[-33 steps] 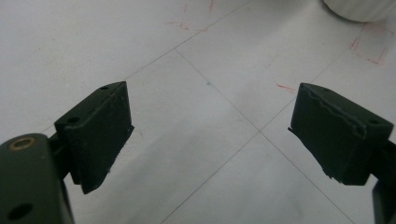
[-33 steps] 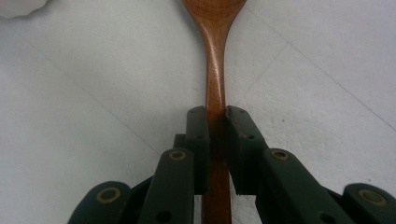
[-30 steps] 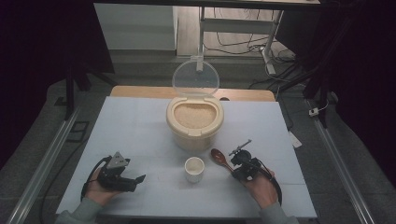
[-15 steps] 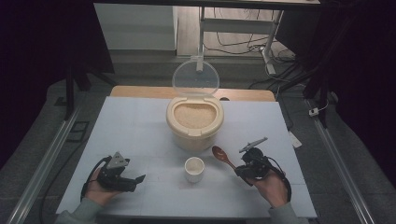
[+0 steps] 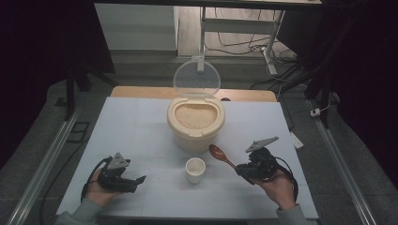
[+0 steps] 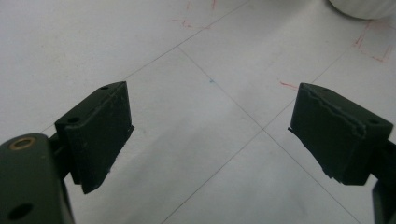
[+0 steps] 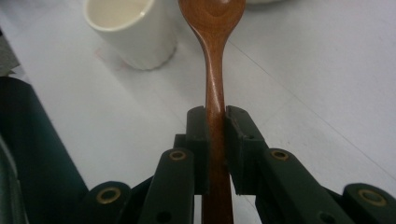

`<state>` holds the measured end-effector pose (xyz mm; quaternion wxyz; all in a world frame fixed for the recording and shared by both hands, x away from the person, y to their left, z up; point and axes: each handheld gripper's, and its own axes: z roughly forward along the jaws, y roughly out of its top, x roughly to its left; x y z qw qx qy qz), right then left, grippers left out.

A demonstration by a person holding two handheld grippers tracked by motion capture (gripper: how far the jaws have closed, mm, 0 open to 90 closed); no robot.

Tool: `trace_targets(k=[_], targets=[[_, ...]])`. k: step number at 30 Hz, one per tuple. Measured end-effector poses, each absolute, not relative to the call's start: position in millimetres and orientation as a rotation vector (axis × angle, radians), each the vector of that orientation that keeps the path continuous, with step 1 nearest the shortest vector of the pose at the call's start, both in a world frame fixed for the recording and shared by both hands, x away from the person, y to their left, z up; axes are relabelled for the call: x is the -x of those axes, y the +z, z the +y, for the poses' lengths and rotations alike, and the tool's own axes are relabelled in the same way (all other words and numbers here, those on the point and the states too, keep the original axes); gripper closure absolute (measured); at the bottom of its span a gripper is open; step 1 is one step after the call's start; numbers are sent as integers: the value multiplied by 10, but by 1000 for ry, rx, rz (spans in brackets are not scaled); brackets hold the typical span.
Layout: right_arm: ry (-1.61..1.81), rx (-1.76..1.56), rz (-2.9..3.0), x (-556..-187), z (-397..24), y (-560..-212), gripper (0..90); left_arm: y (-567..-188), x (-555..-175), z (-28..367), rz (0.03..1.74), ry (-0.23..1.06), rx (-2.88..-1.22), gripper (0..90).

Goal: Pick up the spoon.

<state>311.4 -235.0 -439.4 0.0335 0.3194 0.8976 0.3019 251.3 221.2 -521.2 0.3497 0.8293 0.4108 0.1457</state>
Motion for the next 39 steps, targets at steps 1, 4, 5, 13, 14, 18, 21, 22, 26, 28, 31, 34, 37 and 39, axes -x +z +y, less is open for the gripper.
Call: trace_targets(k=[1, 4, 5, 13, 14, 18, 21, 22, 26, 28, 31, 34, 37, 39], targets=[[950, -970, 2764, -3102, -2340, -4375, 797, -5212, -2514, 2212, 1064, 378, -2149, 123], [967, -950, 2770, -3092, -2331, -4358, 797, -5212, -2515, 2211, 1062, 377, -2151, 123], [973, -941, 2772, -3088, -2327, -4351, 798, -5212, -2515, 2211, 1062, 377, -2151, 123], [1018, -855, 2769, -3071, -2269, -4302, 798, -5210, -2515, 2213, 1066, 377, -2146, 123], [1024, -831, 2769, -3078, -2255, -4295, 798, -5210, -2515, 2213, 1066, 376, -2146, 123], [1031, -807, 2776, -3094, -2220, -4274, 797, -5205, -2517, 2214, 1064, 375, -2145, 123], [1030, -775, 2790, -3117, -2168, -4248, 797, -5201, -2517, 2216, 1066, 375, -2141, 123], [1034, -764, 2792, -3124, -2145, -4235, 797, -5200, -2517, 2215, 1066, 376, -2141, 123], [1032, -700, 2813, -3174, -2028, -4169, 797, -5198, -2515, 2213, 1063, 376, -2143, 123], [1034, -674, 2827, -3201, -1969, -4143, 797, -5196, -2515, 2216, 1061, 375, -2144, 123], [1043, -650, 2833, -3238, -1888, -4135, 797, -5196, -2516, 2219, 1062, 375, -2142, 123], [1053, -618, 2842, -3265, -1818, -4162, 797, -5197, -2516, 2218, 1062, 376, -2142, 123], [1052, -599, 2862, -3273, -1762, -4206, 797, -5197, -2516, 2217, 1062, 377, -2143, 123], [1032, -556, 2872, -3280, -1740, -4229, 797, -5195, -2512, 2215, 1061, 377, -2142, 123]])
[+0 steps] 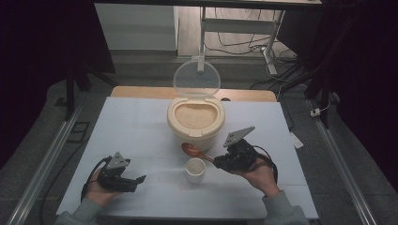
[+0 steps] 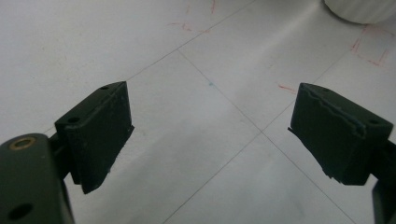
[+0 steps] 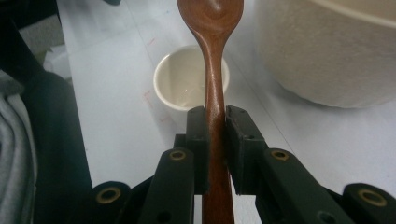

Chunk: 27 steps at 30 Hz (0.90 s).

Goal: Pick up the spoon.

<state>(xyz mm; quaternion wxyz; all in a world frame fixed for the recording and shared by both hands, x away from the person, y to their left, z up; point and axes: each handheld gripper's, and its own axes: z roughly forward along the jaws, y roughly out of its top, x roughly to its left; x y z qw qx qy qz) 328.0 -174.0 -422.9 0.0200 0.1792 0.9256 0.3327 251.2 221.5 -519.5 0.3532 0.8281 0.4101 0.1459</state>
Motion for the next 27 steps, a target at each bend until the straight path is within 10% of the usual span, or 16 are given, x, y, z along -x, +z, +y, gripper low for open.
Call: trace_targets(k=[27], targets=[[1023, -436, 2915, -3242, -1570, -4268, 797, -4688, -2485, 1979, 819, 394, -2138, 133]])
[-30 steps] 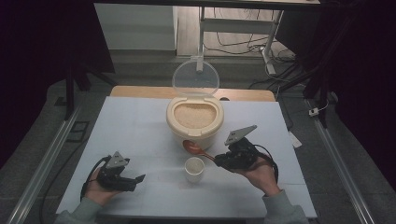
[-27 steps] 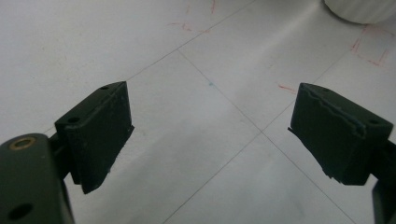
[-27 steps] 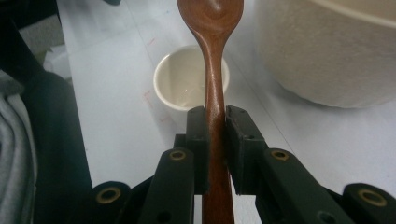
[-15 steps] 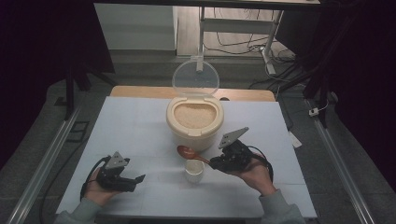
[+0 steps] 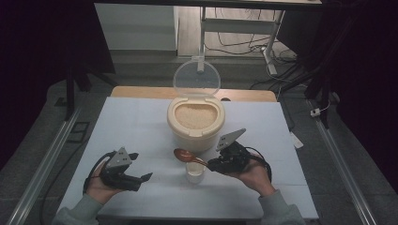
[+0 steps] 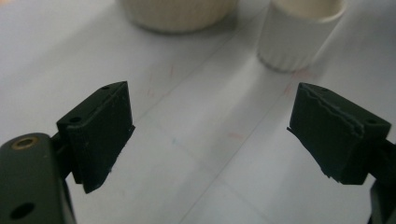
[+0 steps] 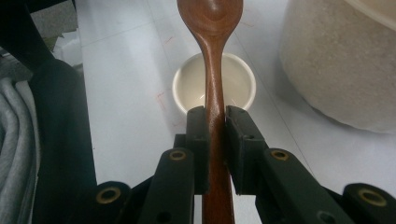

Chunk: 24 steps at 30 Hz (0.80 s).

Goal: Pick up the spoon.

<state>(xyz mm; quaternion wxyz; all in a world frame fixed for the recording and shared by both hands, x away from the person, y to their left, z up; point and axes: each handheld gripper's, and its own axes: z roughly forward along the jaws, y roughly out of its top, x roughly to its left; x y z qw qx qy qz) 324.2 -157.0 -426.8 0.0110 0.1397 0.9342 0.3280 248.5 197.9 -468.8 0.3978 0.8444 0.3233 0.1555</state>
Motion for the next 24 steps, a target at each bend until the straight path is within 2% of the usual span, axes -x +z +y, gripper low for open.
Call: trace_targets(k=[13, 24], targets=[[1018, -343, 2918, -3164, -1452, -4255, 797, -4325, -2543, 1601, 645, 372, -2189, 156], [1008, -289, 2924, -3124, -1394, -4262, 797, -4201, -2712, 1250, 556, 339, -2243, 180]])
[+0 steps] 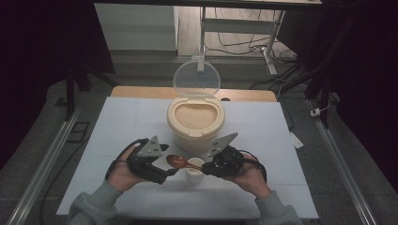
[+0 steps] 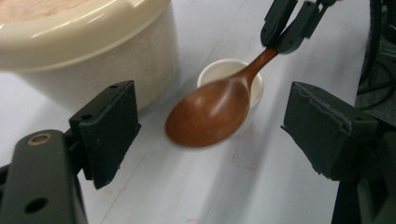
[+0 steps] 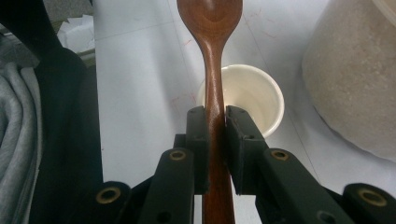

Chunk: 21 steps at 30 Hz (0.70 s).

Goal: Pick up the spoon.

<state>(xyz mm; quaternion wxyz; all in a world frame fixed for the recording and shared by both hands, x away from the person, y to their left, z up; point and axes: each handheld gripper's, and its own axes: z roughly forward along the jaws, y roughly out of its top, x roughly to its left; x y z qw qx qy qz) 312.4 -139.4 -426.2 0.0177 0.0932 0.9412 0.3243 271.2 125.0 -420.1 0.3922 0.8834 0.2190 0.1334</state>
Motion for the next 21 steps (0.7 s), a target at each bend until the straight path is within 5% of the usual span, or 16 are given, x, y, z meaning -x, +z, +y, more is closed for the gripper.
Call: trace_targets(k=[21], targets=[[956, -182, 2938, -3057, -1297, -4296, 797, -4265, -2832, 959, 409, 247, -2368, 366]])
